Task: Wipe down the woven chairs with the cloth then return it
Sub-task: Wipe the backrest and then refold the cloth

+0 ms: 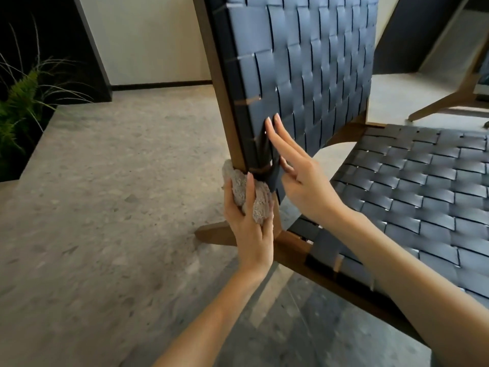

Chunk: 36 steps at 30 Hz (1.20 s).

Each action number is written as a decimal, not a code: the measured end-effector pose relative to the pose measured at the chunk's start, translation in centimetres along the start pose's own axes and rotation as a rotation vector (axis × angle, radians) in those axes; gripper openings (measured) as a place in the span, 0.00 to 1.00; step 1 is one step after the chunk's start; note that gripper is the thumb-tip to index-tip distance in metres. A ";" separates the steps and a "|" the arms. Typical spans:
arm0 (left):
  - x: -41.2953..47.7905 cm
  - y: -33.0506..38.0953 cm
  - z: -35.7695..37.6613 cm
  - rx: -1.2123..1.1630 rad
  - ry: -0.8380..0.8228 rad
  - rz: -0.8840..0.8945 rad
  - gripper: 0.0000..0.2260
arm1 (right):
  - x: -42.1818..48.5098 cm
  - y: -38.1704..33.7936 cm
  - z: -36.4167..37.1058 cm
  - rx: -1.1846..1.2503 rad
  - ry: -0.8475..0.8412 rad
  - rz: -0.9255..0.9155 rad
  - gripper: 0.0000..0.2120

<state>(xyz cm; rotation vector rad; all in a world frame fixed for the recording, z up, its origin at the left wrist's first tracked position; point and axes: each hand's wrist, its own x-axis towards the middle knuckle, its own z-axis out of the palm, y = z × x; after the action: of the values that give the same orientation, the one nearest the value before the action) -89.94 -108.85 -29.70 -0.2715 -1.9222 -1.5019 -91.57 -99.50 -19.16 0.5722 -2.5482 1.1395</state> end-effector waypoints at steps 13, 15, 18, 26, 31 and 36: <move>-10.0 -4.8 -3.0 0.085 -0.428 -0.152 0.30 | -0.4 -0.6 0.0 0.040 -0.109 0.126 0.44; -9.9 -3.9 -3.9 0.035 -0.430 -0.184 0.30 | -1.8 -0.8 -0.4 0.004 -0.133 0.160 0.41; -8.1 -1.5 -5.3 -0.064 -0.339 -0.210 0.28 | -4.9 -0.8 0.1 -0.099 -0.034 0.261 0.32; -3.4 2.6 -8.2 -0.396 -0.416 -0.180 0.16 | -10.0 -2.1 -0.8 -0.159 -0.196 0.175 0.24; -1.9 3.6 -8.0 -0.390 -0.540 -0.270 0.17 | -10.6 -3.2 -2.9 -0.428 0.064 0.147 0.14; 0.2 2.8 -7.1 -0.213 -0.446 -0.289 0.12 | -8.6 -4.0 -1.8 -0.538 0.394 0.074 0.11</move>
<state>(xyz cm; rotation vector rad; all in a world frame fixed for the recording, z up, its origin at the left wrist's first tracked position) -85.87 -114.50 -26.61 -0.4722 -2.2165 -1.9739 -81.96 -98.53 -18.99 0.1052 -2.3847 0.4771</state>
